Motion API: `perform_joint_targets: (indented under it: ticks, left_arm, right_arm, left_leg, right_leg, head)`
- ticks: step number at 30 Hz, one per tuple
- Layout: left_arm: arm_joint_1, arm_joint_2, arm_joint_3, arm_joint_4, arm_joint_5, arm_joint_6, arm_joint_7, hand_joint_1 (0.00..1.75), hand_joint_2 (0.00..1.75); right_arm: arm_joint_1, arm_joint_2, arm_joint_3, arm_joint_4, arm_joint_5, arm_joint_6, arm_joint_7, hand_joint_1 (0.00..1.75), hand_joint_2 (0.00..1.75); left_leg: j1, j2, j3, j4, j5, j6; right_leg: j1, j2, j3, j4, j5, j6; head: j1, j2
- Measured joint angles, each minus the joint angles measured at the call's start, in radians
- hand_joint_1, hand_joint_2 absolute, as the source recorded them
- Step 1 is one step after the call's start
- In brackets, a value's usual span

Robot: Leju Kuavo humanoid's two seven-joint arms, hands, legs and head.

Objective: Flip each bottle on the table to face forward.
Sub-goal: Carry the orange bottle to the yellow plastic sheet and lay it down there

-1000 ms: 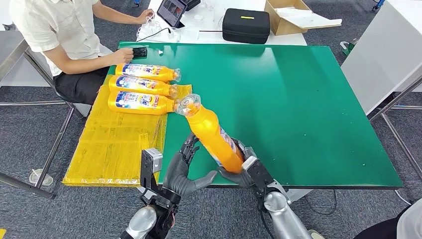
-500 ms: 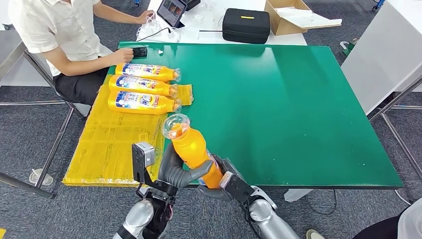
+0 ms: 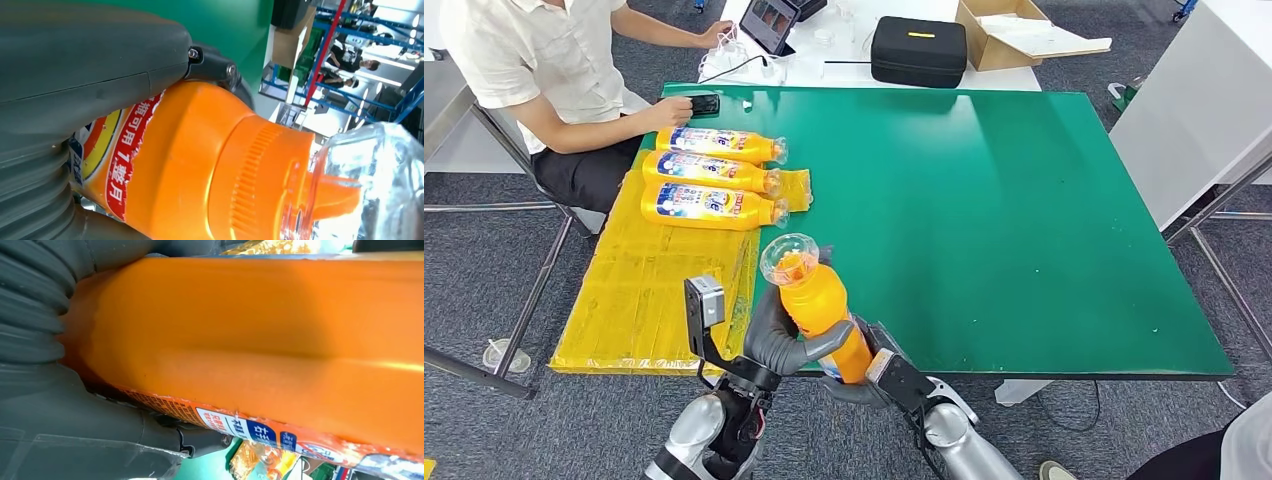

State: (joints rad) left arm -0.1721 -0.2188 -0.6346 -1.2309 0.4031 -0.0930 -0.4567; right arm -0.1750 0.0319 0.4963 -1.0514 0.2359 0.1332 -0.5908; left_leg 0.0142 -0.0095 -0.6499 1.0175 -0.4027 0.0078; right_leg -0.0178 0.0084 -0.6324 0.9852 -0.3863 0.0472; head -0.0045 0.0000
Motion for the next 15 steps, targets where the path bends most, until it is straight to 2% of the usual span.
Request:
perform_joint_targets:
  ticks: [9,11,12,14,15]
  left_arm:
    - [-0.007,0.002,0.009,0.016,0.024,-0.022,0.019,1.75,1.75]
    - [-0.008,0.002,0.01,0.017,0.024,-0.022,0.021,1.75,1.75]
    - [-0.008,0.002,0.01,0.018,0.025,-0.023,0.024,1.75,1.75]
    - [-0.009,0.003,0.01,0.02,0.027,-0.025,0.033,1.75,1.75]
    - [-0.01,0.004,0.01,0.022,0.027,-0.026,0.039,1.75,1.75]
  right_arm:
    - [0.004,-0.001,-0.006,0.0,-0.022,0.006,-0.001,1.75,1.75]
    - [0.005,-0.001,-0.007,0.0,-0.024,0.006,-0.001,1.67,1.75]
    - [0.005,-0.001,-0.007,0.0,-0.028,0.006,-0.001,1.51,1.75]
    - [0.006,-0.001,-0.01,0.0,-0.042,0.006,0.0,0.67,1.75]
    - [0.007,0.0,-0.013,0.0,-0.05,0.007,0.001,0.31,1.75]
  left_leg:
    - [0.0,0.0,0.0,0.0,0.0,0.0]
    - [0.0,0.0,0.0,0.0,0.0,0.0]
    - [0.0,0.0,0.0,0.0,0.0,0.0]
    - [0.0,0.0,0.0,0.0,0.0,0.0]
    - [0.0,0.0,0.0,0.0,0.0,0.0]
  right_leg:
    - [0.0,0.0,0.0,0.0,0.0,0.0]
    - [0.0,0.0,0.0,0.0,0.0,0.0]
    - [0.0,0.0,0.0,0.0,0.0,0.0]
    - [0.0,0.0,0.0,0.0,0.0,0.0]
    - [0.0,0.0,0.0,0.0,0.0,0.0]
  head:
    - [0.0,0.0]
    - [0.0,0.0]
    - [0.0,0.0]
    - [0.0,0.0]
    - [0.0,0.0]
